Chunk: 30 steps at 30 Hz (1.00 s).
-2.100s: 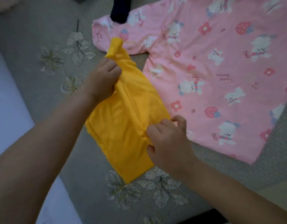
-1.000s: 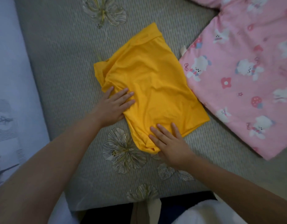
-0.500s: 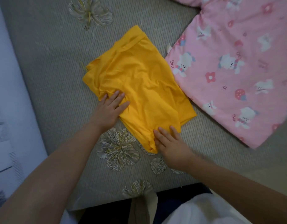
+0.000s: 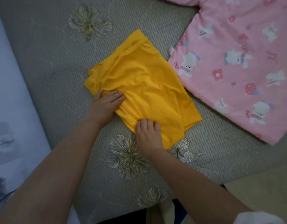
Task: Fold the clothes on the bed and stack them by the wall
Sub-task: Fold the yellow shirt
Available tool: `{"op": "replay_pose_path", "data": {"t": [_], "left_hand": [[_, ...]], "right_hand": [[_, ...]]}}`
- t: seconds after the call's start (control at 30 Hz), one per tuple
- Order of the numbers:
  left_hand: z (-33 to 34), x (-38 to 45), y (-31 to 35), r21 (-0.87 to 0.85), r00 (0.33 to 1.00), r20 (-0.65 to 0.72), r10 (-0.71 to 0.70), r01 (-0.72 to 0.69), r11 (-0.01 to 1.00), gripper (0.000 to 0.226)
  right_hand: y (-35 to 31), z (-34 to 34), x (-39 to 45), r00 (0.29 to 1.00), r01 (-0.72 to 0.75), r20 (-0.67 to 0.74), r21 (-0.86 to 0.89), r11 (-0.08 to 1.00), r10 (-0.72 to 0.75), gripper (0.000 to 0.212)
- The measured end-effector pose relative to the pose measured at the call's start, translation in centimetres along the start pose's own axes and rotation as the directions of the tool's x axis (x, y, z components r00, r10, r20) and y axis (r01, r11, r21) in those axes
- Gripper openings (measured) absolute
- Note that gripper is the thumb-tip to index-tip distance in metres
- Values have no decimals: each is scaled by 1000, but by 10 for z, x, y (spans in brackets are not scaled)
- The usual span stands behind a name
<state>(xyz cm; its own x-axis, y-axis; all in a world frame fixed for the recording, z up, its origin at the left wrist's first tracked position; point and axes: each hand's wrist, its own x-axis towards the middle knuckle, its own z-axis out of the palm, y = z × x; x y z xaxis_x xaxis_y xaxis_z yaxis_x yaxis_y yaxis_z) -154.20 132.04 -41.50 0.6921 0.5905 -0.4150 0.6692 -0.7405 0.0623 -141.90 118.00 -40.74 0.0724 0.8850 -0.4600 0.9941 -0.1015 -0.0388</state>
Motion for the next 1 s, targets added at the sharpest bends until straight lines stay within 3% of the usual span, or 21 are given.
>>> {"op": "replay_pose_path", "data": {"t": [0.07, 0.1, 0.17, 0.27, 0.33, 0.47, 0.57, 0.67, 0.77, 0.9, 1.0], "left_hand": [[1, 0, 1, -52, 999, -21, -42, 41, 998, 55], [2, 0, 1, -52, 998, -59, 7, -10, 999, 55], [2, 4, 6, 6, 980, -194, 53, -53, 999, 52], [-5, 10, 26, 11, 966, -259, 3, 0, 1000, 26], [-10, 13, 38, -9, 951, -308, 12, -15, 1000, 13], [-47, 22, 84, -70, 883, -425, 197, -249, 966, 26], [-104, 32, 135, -12, 872, -382, 307, -336, 942, 23], [-175, 52, 202, 65, 942, -123, 313, -307, 949, 23], [-248, 78, 287, 222, 937, 9, 351, -344, 912, 21], [-331, 91, 433, 347, 887, -83, 455, -402, 847, 23], [-375, 87, 549, 416, 798, -183, 574, -466, 781, 42]], "right_hand": [[6, -10, 3, 999, -20, 27, -39, 999, 21, 36], [9, -19, 4, 1000, -18, -1, -56, 998, 18, 32], [15, -40, 10, 996, 7, 87, -12, 1000, -6, 18], [31, -57, 9, 970, 80, 219, 114, 990, -104, 19], [59, -73, 2, 978, 99, 175, 71, 993, -110, 20], [139, -103, -32, 991, 89, 94, 20, 996, -90, 22], [203, -127, -73, 998, 60, 31, 4, 998, -60, 24], [265, -167, -122, 992, 1, -124, -60, 998, -9, 19], [336, -197, -184, 968, -164, -194, -22, 986, 156, 20], [437, -207, -288, 849, -451, -272, 73, 889, 453, 25], [502, -210, -382, 692, -564, -464, 131, 815, 554, 22]]}}
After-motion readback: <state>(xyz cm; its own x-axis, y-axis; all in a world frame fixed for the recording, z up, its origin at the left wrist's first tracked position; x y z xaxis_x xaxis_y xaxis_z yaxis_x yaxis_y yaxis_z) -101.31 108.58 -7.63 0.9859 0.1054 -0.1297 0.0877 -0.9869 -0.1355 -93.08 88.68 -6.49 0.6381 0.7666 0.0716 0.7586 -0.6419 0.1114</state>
